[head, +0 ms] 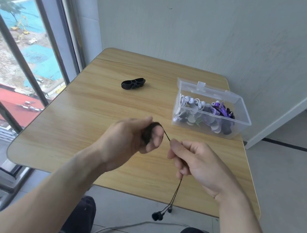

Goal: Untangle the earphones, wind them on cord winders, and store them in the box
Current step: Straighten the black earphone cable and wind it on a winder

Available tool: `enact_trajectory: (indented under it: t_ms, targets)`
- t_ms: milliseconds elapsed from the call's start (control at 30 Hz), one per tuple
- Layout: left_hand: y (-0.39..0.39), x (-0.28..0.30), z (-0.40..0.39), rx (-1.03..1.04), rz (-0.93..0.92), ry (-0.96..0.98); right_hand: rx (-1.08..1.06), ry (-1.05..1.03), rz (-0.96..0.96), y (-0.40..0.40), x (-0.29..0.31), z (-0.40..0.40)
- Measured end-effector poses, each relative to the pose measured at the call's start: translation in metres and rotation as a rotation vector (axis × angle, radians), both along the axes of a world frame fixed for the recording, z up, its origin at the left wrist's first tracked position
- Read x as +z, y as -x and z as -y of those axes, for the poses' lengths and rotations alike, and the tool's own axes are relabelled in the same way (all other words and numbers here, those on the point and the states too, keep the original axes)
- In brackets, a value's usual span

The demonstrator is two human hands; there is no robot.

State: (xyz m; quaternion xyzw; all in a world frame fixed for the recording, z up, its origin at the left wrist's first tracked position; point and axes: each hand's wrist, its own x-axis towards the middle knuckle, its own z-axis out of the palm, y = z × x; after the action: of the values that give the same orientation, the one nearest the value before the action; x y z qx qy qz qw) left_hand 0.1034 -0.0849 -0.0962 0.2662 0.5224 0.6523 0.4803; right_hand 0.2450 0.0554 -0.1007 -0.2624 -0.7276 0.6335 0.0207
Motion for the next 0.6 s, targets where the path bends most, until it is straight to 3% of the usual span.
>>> enact_trajectory:
  t_ms: [100,200,367,533,600]
  targets:
    - [0.006,0.003,-0.001,0.082,0.193,-0.110,0.034,-0.111,0.073,0.000,-0.004,0.003]
    - [0.009,0.004,-0.001,0.203,0.198,-0.184,0.138,-0.221,0.147,0.001,-0.004,0.010]
    - [0.008,-0.009,-0.002,0.422,-0.185,0.020,0.387,-0.181,0.154,0.005,0.000,0.033]
    - [0.002,-0.013,0.002,0.157,-0.723,0.150,0.436,-0.051,0.087,0.002,0.005,0.037]
    - [-0.006,-0.014,0.002,-0.030,-0.765,0.183,0.434,-0.020,0.036,-0.001,0.007,0.030]
